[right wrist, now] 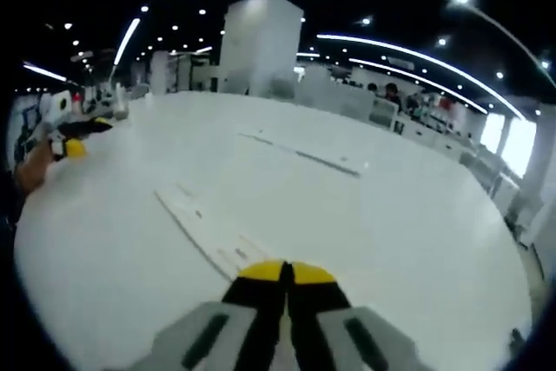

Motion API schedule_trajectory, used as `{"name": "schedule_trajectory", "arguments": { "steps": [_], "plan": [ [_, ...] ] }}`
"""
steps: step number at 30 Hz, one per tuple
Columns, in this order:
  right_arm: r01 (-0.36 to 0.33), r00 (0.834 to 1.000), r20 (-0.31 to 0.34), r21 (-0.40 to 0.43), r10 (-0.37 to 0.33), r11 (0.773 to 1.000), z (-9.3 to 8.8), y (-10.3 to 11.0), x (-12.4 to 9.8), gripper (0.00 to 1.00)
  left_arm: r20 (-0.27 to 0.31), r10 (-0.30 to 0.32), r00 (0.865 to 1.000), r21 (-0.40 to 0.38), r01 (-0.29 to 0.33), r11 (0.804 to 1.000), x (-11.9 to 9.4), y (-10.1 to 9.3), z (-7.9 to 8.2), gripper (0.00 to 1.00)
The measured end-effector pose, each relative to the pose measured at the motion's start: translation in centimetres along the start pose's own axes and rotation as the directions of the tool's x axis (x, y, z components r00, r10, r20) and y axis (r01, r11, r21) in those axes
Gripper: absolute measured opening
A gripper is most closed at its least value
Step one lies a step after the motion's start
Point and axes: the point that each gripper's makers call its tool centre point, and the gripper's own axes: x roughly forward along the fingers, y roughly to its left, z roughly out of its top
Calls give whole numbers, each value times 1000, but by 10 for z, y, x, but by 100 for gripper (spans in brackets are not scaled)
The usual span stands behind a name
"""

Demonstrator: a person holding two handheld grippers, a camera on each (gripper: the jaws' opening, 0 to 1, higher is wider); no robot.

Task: Locate the socket holder cover, grip the socket holder cover, clip it into the socket holder slot.

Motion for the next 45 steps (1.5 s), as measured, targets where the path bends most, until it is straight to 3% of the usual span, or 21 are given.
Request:
{"name": "schedule_trajectory", "arguments": {
  "steps": [11, 45],
  "plan": [
    [-19, 999, -28, 6, 19, 1000, -6, 6, -2, 3, -2, 3, 1000, 0, -3, 1000, -2, -1, 0, 64],
    [-41, 999, -11, -10, 41, 999, -4, 17, 0, 3, -7, 9, 1000, 1, -9, 1000, -4, 1, -3, 64]
  ]
}}
